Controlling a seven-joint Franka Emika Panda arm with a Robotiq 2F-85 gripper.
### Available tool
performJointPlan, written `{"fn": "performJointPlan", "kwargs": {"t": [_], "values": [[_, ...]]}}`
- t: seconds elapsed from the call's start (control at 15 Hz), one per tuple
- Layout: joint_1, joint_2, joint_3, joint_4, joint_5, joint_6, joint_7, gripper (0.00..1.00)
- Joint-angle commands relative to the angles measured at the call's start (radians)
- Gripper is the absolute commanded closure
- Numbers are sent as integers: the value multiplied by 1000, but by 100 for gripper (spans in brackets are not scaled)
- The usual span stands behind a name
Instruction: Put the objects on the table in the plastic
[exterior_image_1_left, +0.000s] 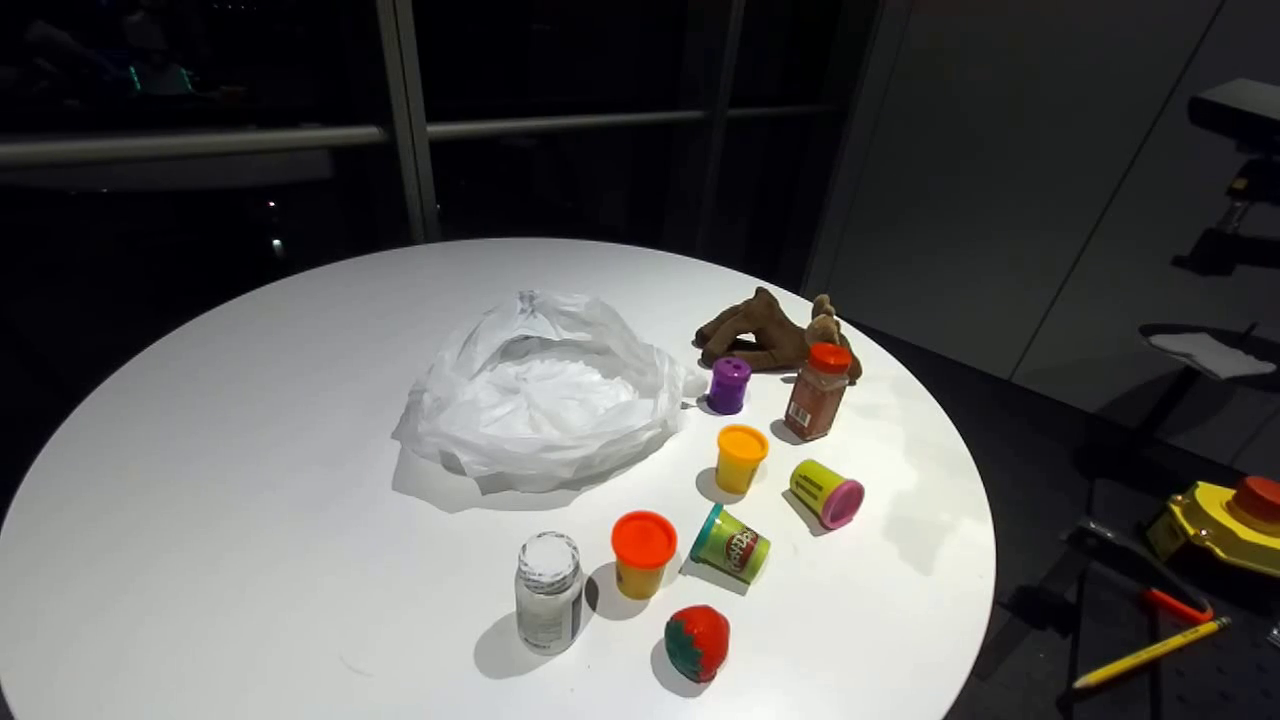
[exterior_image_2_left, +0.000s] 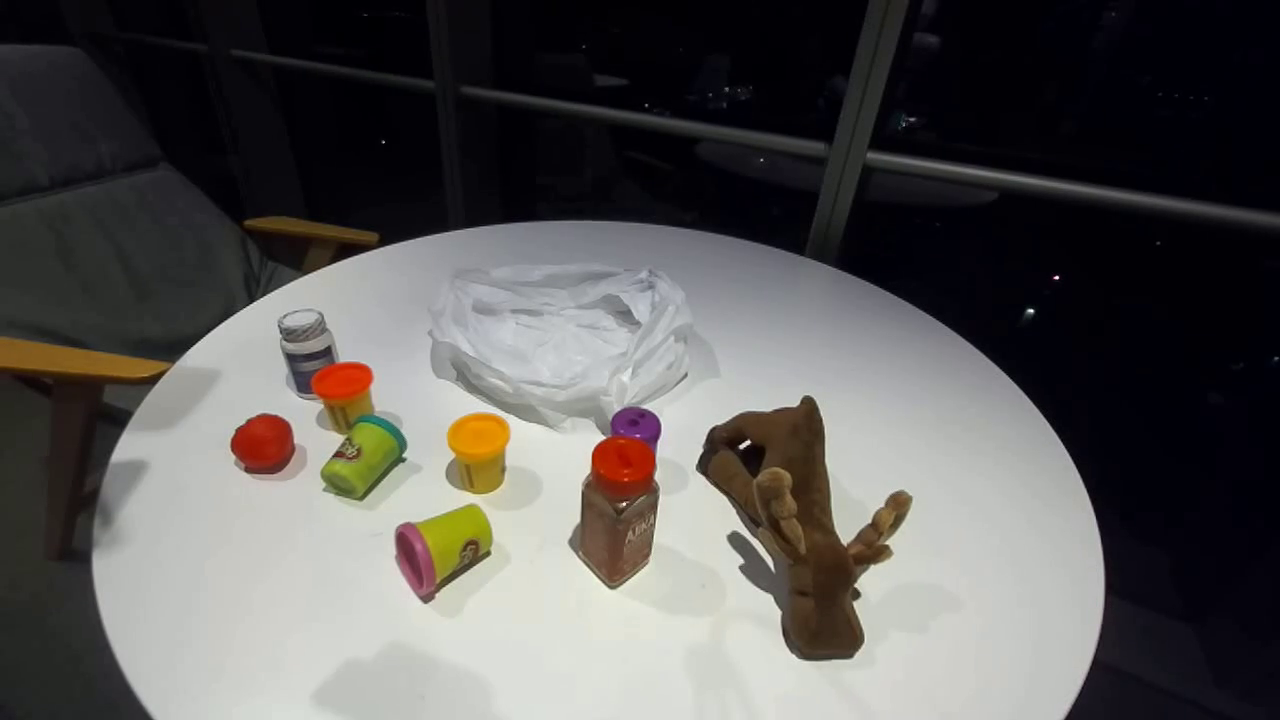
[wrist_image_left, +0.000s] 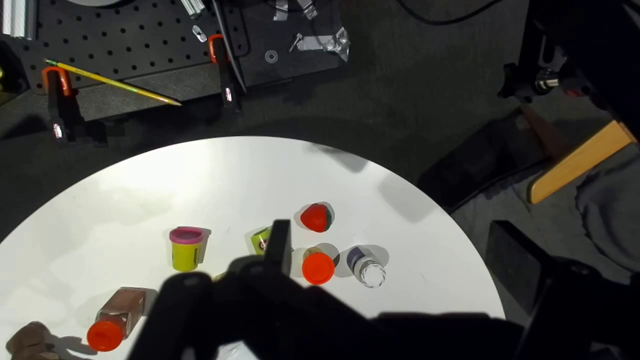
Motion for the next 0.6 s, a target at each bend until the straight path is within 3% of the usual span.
{"fn": "performJointPlan", "kwargs": {"t": [0.0,0.53], "values": [[-19,7,20,-18,-14,24,8,0],[-107,79,2,-261,-154,356,27,0]]}}
